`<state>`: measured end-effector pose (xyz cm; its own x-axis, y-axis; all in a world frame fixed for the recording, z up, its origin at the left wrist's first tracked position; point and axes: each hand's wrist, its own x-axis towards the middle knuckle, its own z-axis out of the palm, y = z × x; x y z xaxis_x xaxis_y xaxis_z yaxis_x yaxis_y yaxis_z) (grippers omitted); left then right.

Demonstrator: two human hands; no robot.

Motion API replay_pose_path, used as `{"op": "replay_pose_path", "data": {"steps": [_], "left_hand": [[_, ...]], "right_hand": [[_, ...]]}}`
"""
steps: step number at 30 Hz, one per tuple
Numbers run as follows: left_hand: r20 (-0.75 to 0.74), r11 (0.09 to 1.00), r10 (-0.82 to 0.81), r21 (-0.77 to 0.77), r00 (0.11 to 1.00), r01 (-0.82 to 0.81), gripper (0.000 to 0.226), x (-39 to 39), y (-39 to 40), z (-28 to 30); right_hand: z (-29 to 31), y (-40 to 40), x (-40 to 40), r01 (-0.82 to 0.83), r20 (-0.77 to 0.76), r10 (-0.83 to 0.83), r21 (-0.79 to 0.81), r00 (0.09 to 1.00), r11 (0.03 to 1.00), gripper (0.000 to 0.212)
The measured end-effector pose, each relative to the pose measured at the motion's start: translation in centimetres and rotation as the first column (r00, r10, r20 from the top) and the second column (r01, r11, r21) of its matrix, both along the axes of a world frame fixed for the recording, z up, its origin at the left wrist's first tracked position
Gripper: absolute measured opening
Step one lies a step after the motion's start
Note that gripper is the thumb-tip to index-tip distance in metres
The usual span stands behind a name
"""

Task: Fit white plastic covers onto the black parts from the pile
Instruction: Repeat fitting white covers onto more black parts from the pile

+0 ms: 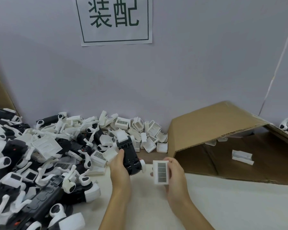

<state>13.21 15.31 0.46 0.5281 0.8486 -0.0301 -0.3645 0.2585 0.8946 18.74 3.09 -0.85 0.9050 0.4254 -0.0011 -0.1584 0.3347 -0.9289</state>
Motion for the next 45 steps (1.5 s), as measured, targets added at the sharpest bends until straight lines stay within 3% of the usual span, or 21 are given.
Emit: {"op": "replay_pose_path", "data": {"steps": [2, 5, 7, 9, 13, 16, 18, 21, 26, 28, 30, 34, 38, 41, 45], "left_hand": [[-0.029, 0.999, -0.016, 0.031, 0.999, 0.017, 0.036, 0.3, -0.2, -0.2], [-0.073, 0.998, -0.042, 0.043, 0.996, 0.045, 0.035, 0.6, -0.7, -0.3], [-0.114, 0.994, -0.062, 0.082, 0.992, 0.072, 0.033, 0.8, -1.0, -0.3], [-0.141, 0.985, -0.072, 0.146, 0.987, 0.093, 0.032, 0.9, -1.3, -0.4], [-0.142, 0.953, -0.157, 0.237, 0.977, 0.188, 0.029, 0.8, -1.9, -0.4], [-0.182, 0.9, -0.278, 0.294, 0.943, 0.322, 0.021, 0.6, -2.2, -0.1], [-0.215, 0.852, -0.334, 0.347, 0.918, 0.391, 0.02, 0.6, -2.4, -0.2], [-0.263, 0.786, -0.398, 0.396, 0.879, 0.474, 0.023, 0.6, -2.9, -0.3], [-0.267, 0.768, -0.437, 0.385, 0.859, 0.511, 0.024, 0.5, -3.0, -0.1], [-0.245, 0.783, -0.441, 0.366, 0.863, 0.504, 0.025, 0.5, -2.9, 0.0], [-0.205, 0.8, -0.454, 0.335, 0.867, 0.498, 0.026, 0.6, -3.0, 0.0], [-0.161, 0.814, -0.49, 0.267, 0.857, 0.516, 0.026, 0.8, -3.1, 0.0], [-0.194, 0.746, -0.507, 0.389, 0.84, 0.54, 0.026, 0.9, -3.6, -0.2], [-0.195, 0.756, -0.463, 0.422, 0.865, 0.5, 0.026, 1.1, -3.6, -0.5], [-0.127, 0.818, -0.42, 0.377, 0.899, 0.435, 0.029, 0.9, -2.9, -0.6]], "right_hand": [[-0.2, -0.3, 0.4, -0.028, -0.199, 0.048, 0.099, 0.979, 0.995, 0.02], [-0.6, -0.5, 0.9, -0.064, -0.241, 0.092, 0.125, 0.966, 0.99, 0.011], [-0.5, -0.7, 1.0, -0.12, -0.1, 0.125, 0.057, 0.987, 0.991, 0.032], [-0.6, -0.8, 0.8, -0.091, 0.132, 0.109, -0.131, 0.985, 0.987, 0.047], [-0.7, -0.6, 0.4, 0.057, 0.322, 0.016, -0.216, 0.947, 0.975, 0.028], [-0.4, -0.9, 0.7, 0.116, 0.424, -0.011, -0.222, 0.905, 0.968, 0.039], [-0.2, -1.0, 0.9, 0.156, 0.443, -0.049, -0.207, 0.895, 0.966, 0.046], [-0.4, -1.0, 1.1, 0.164, 0.441, -0.068, -0.184, 0.895, 0.969, 0.029], [-0.7, -1.5, 1.3, 0.004, 0.318, 0.039, -0.135, 0.947, 0.991, 0.023], [-0.8, -1.5, 1.5, 0.147, 0.419, -0.069, -0.156, 0.905, 0.977, 0.016], [-0.8, -1.5, 1.4, 0.302, 0.57, -0.151, -0.18, 0.808, 0.936, 0.015], [-1.0, -1.0, 0.9, 0.314, 0.684, -0.059, -0.254, 0.727, 0.915, 0.012], [-1.2, -0.9, 1.0, 0.371, 0.708, -0.108, -0.23, 0.698, 0.9, 0.013], [-1.3, -1.2, 1.0, 0.325, 0.719, -0.034, -0.271, 0.694, 0.906, 0.016], [-0.9, -1.4, 0.4, 0.137, 0.692, 0.102, -0.281, 0.715, 0.95, 0.028]]}}
